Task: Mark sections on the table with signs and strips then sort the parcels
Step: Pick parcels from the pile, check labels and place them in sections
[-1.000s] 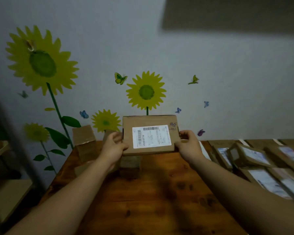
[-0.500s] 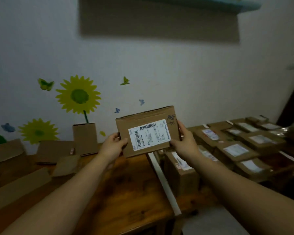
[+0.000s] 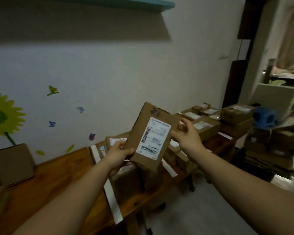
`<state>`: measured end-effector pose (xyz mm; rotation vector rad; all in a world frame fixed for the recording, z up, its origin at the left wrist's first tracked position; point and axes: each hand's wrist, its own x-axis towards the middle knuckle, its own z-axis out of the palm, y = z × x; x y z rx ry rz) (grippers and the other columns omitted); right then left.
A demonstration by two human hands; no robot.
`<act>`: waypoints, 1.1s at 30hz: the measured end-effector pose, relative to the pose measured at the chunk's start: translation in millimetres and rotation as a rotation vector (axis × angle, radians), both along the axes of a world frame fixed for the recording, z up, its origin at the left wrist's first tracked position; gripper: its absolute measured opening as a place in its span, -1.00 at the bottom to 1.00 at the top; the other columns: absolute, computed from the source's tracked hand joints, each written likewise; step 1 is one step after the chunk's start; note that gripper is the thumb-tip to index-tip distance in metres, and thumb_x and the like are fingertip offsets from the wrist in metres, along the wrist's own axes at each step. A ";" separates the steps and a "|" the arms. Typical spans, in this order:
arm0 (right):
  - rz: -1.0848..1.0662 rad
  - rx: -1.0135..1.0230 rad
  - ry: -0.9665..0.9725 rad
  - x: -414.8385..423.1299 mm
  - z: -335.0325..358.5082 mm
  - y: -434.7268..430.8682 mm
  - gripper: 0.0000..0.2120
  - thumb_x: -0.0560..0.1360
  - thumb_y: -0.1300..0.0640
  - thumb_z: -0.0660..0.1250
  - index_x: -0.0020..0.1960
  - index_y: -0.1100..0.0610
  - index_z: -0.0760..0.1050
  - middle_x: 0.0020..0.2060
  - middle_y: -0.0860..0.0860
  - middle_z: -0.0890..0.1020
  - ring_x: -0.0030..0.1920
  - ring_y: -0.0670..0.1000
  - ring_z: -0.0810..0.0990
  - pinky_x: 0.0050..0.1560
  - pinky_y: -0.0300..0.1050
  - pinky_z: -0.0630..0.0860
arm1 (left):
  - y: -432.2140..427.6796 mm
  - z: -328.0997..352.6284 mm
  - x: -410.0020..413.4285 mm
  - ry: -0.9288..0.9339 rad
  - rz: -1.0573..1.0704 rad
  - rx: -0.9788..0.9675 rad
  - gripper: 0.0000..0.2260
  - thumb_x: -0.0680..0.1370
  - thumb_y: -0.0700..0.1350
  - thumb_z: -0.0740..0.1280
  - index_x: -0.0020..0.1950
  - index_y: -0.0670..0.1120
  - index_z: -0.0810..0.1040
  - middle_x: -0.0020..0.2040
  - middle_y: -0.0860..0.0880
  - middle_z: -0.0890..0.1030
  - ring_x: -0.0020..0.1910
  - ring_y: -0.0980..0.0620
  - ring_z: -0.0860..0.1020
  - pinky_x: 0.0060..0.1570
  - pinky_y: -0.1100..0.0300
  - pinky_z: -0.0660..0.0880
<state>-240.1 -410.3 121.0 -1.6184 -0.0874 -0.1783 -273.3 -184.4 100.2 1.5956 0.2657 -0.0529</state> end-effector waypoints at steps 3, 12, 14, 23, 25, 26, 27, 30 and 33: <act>-0.006 -0.012 0.059 8.6 -14.3 -26.5 -0.31 0.49 0.29 0.38 0.45 -0.12 0.15 0.12 -0.05 0.55 0.10 -0.06 0.60 -0.18 -0.18 0.61 | -43.9 -6.8 29.9 0.036 -0.123 -0.033 -0.77 0.57 -0.25 0.27 0.20 -0.08 0.38 0.13 -0.18 0.59 -0.05 -0.08 0.63 -0.03 -0.03 0.57; -0.361 -0.063 0.281 87.7 -55.3 -157.2 -0.62 0.54 0.03 0.33 0.32 0.08 0.41 0.10 0.02 0.56 -0.08 -0.07 0.51 -0.14 -0.12 0.45 | -142.1 -23.1 146.7 0.158 -0.412 0.200 -0.58 0.59 -0.15 0.25 0.42 0.06 0.27 0.02 -0.11 0.60 -0.08 -0.08 0.62 -0.10 0.02 0.62; -0.381 -0.101 0.295 110.4 -62.9 -182.3 -0.65 0.55 -0.03 0.29 0.29 0.07 0.44 -0.06 -0.07 0.53 -0.10 -0.08 0.50 -0.15 -0.12 0.47 | -170.0 -30.4 183.7 0.110 -0.299 0.125 -0.46 0.53 -0.18 0.35 0.44 -0.01 0.20 0.04 -0.13 0.56 -0.06 -0.10 0.62 -0.09 0.00 0.61; -0.420 -0.214 0.340 177.2 -74.1 -305.3 -0.62 0.55 -0.02 0.30 0.33 0.05 0.43 0.15 -0.01 0.58 0.10 0.04 0.57 0.14 0.13 0.56 | -313.7 -41.6 293.1 0.088 -0.305 0.039 -0.50 0.53 -0.28 0.33 0.43 -0.13 0.26 0.20 -0.12 0.54 -0.12 0.00 0.56 -0.27 0.13 0.54; -0.387 -0.247 0.312 190.1 -74.8 -337.1 -0.61 0.55 0.08 0.30 0.37 0.03 0.37 0.15 -0.08 0.53 0.10 -0.02 0.53 0.13 -0.02 0.54 | -346.6 -46.3 308.3 0.081 -0.361 0.091 -0.43 0.53 -0.28 0.32 0.49 -0.06 0.20 0.12 -0.09 0.57 -0.11 0.00 0.59 -0.19 0.06 0.58; -0.356 -0.270 0.293 197.0 -75.1 -352.7 -0.58 0.55 0.11 0.31 0.38 -0.02 0.32 0.11 -0.13 0.48 0.09 -0.05 0.49 0.10 -0.10 0.49 | -363.3 -49.3 316.5 0.075 -0.379 0.112 -0.40 0.54 -0.27 0.31 0.51 -0.02 0.17 0.12 -0.10 0.57 -0.05 -0.04 0.59 -0.15 0.05 0.59; -0.308 -0.293 0.265 204.0 -74.8 -368.4 -0.56 0.54 0.12 0.32 0.35 -0.10 0.28 0.07 -0.16 0.45 0.09 -0.09 0.45 0.08 -0.16 0.44 | -379.8 -52.2 324.7 0.070 -0.382 0.129 -0.38 0.54 -0.27 0.31 0.53 0.01 0.14 0.17 -0.13 0.56 0.02 -0.08 0.59 -0.10 0.05 0.58; -0.160 -0.370 0.236 230.0 -81.1 -417.8 -0.59 0.49 0.10 0.40 0.15 -0.27 0.29 0.07 -0.26 0.50 0.04 -0.24 0.51 0.05 -0.29 0.45 | -424.4 -68.3 348.8 0.088 -0.304 0.159 -0.38 0.55 -0.25 0.31 0.53 0.01 0.10 0.31 -0.15 0.48 0.14 -0.12 0.55 0.09 -0.03 0.55; -0.040 -0.433 0.240 258.3 -97.2 -458.3 -0.60 0.46 0.07 0.43 0.12 -0.34 0.37 0.03 -0.27 0.58 0.05 -0.30 0.56 0.13 -0.22 0.53 | -454.4 -87.2 363.9 0.158 -0.219 0.220 -0.45 0.54 -0.19 0.34 0.45 -0.05 0.16 0.31 -0.14 0.47 0.17 -0.12 0.54 0.15 -0.07 0.52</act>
